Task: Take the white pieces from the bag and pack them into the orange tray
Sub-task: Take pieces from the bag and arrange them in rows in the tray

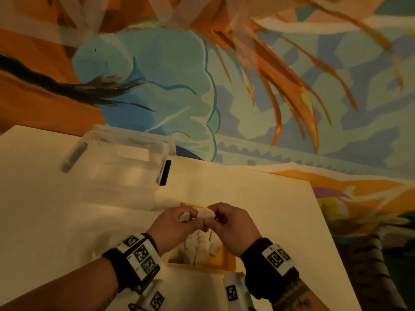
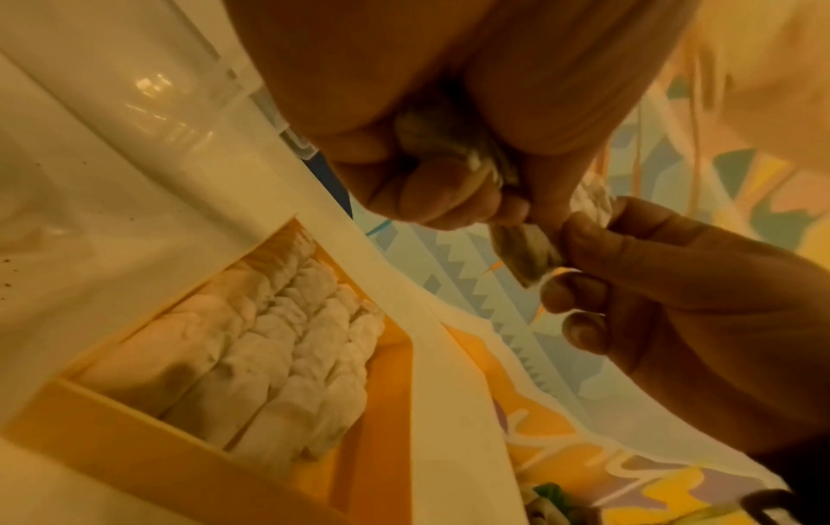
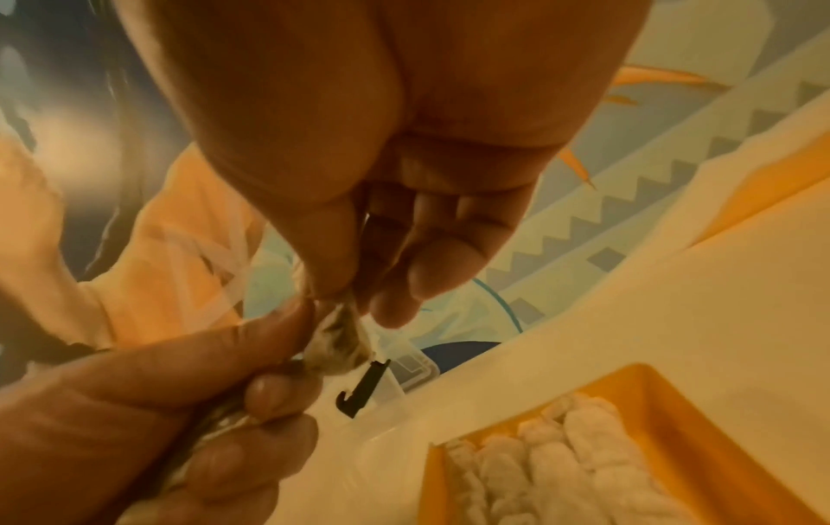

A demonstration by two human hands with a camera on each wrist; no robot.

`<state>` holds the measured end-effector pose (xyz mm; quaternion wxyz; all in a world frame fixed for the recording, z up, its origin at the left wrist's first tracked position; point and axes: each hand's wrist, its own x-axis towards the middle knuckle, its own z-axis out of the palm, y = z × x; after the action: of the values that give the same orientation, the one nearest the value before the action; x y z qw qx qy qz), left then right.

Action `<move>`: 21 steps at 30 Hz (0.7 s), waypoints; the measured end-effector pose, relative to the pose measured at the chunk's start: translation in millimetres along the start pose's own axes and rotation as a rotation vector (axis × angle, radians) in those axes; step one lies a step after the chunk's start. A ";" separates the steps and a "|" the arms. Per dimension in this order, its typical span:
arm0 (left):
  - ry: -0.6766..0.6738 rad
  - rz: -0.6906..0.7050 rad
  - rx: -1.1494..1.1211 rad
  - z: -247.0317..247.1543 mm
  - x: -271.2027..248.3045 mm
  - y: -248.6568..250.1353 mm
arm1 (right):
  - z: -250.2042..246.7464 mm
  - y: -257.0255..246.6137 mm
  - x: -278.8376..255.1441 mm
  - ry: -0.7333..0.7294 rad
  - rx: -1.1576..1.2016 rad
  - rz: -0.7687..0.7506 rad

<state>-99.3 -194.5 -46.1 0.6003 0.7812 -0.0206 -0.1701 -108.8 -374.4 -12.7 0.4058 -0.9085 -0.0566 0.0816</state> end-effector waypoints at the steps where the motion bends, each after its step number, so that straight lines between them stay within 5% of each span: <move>1: 0.002 -0.011 0.006 6.6 3.0 0.9 | -3.3 7.0 -0.5 -0.002 -0.013 0.019; 5: 0.086 -0.097 0.125 13.3 17.7 -13.8 | -16.1 40.9 2.6 -0.010 -0.101 0.157; 8: 0.201 -0.256 0.403 1.5 27.9 -44.8 | -6.4 71.2 6.3 -0.151 -0.263 0.277; 11: 0.157 -0.407 0.558 -4.0 25.5 -73.0 | 14.3 90.0 6.4 -0.305 -0.372 0.355; 15: 0.061 -0.440 0.644 2.3 19.7 -94.8 | 34.2 97.8 12.2 -0.444 -0.407 0.431; 21: 0.062 -0.424 0.647 4.5 21.9 -98.8 | 46.3 99.1 26.9 -0.415 -0.441 0.509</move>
<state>-97.0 -176.4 -145.8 0.2745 0.9219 0.1068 -0.2516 -87.8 -401.9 -120.0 0.1475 -0.9231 0.0736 0.3473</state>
